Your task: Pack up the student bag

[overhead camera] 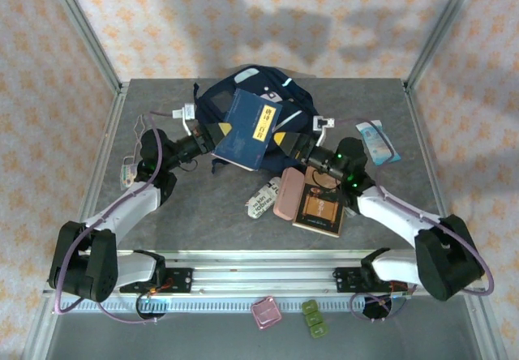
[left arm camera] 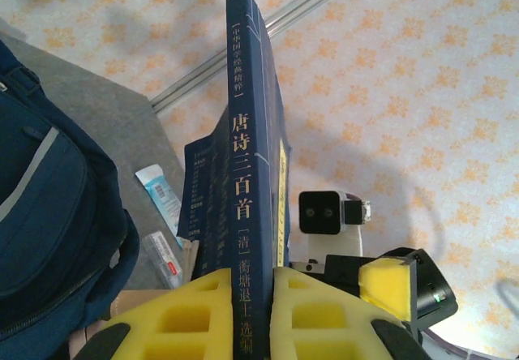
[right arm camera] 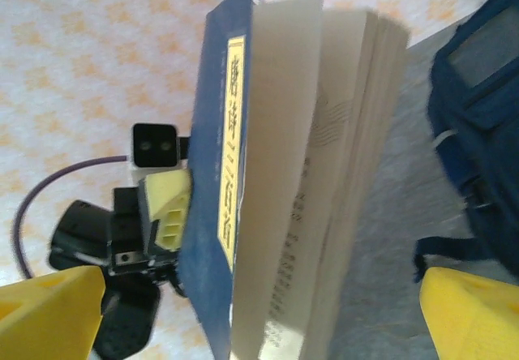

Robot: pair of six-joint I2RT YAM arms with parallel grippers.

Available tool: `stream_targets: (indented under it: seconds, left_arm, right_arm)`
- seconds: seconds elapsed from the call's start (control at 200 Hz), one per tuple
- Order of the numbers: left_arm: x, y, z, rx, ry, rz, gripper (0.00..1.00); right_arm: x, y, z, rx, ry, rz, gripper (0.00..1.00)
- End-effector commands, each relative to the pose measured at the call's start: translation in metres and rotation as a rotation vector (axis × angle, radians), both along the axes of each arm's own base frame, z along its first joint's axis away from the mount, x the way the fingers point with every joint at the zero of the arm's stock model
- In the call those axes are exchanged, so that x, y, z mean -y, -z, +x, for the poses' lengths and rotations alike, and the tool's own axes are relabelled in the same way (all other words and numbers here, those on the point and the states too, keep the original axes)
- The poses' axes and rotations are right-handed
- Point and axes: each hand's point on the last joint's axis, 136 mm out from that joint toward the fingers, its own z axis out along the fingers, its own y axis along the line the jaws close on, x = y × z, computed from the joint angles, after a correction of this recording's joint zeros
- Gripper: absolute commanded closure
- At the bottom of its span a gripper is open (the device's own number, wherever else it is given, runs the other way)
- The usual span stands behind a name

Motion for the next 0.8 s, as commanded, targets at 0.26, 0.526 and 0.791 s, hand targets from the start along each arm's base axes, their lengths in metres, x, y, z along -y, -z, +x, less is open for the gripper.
stream_targets:
  seconds: [0.26, 0.526, 0.791]
  left_arm:
    - [0.023, -0.065, -0.053, 0.174, 0.229, -0.253, 1.00]
    - [0.032, -0.023, -0.033, 0.042, 0.217, -0.195, 1.00]
    - [0.040, 0.036, 0.009, -0.024, 0.024, 0.235, 0.47]
  right_arm:
    - [-0.029, -0.022, -0.010, 0.035, -0.148, 0.144, 0.01]
    - [-0.030, -0.075, -0.037, 0.173, -0.263, 0.194, 0.72]
    - [0.020, -0.054, -0.004, 0.064, -0.015, 0.112, 1.00]
